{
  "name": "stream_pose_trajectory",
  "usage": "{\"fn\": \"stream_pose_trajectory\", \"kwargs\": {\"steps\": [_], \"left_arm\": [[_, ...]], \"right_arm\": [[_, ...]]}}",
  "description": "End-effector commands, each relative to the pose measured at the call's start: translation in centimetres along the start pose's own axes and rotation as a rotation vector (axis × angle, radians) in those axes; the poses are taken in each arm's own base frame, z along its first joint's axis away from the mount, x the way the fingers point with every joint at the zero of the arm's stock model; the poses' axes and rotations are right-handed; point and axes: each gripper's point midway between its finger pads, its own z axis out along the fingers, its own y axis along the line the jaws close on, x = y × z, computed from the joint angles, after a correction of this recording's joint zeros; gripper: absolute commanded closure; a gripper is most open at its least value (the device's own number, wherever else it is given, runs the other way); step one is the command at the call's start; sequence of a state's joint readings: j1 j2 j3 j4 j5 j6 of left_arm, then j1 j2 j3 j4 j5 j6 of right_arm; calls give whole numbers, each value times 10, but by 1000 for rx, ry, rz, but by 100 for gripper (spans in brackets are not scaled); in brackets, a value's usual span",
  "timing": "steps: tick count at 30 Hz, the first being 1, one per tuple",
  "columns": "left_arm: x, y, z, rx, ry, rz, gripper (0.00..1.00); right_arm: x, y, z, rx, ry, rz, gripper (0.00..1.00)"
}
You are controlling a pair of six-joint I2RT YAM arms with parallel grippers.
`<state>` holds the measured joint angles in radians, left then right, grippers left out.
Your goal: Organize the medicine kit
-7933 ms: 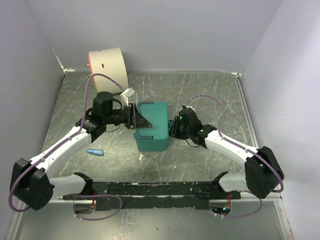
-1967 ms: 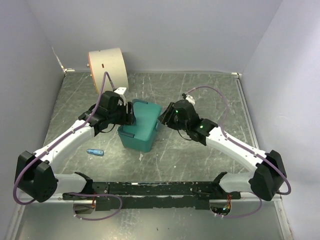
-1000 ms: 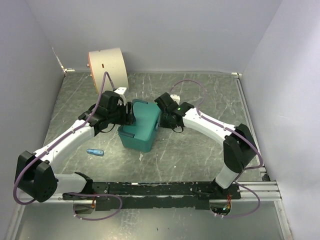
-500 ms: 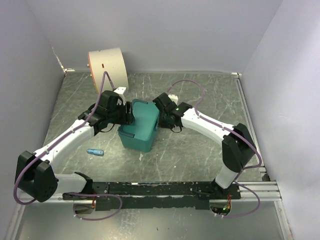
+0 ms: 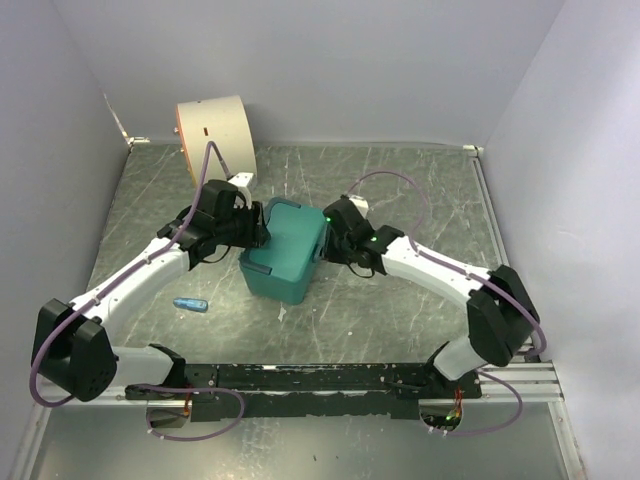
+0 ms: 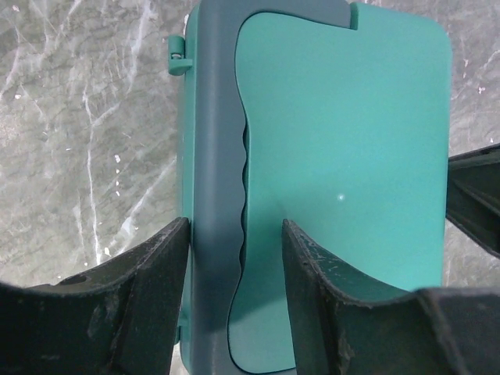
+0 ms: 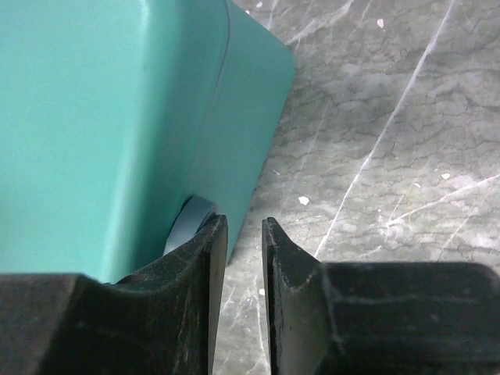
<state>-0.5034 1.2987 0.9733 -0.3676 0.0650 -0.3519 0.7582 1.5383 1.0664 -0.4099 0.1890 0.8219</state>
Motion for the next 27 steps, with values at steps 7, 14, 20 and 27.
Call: {"fn": "stream_pose_trajectory", "kwargs": {"steps": [7, 14, 20, 27], "left_arm": [[-2, 26, -43, -190, -54, -39, 18], [-46, 33, -131, -225, -371, -54, 0], [-52, 27, -196, -174, -490, 4, 0], [-50, 39, -252, -203, -632, -15, 0]], "right_arm": [[-19, -63, -50, 130, -171, 83, 70], [-37, -102, -115, 219, -316, 38, 59], [-61, -109, -173, 154, -489, 35, 42], [-88, -112, -241, 66, -691, 0, 22]]}}
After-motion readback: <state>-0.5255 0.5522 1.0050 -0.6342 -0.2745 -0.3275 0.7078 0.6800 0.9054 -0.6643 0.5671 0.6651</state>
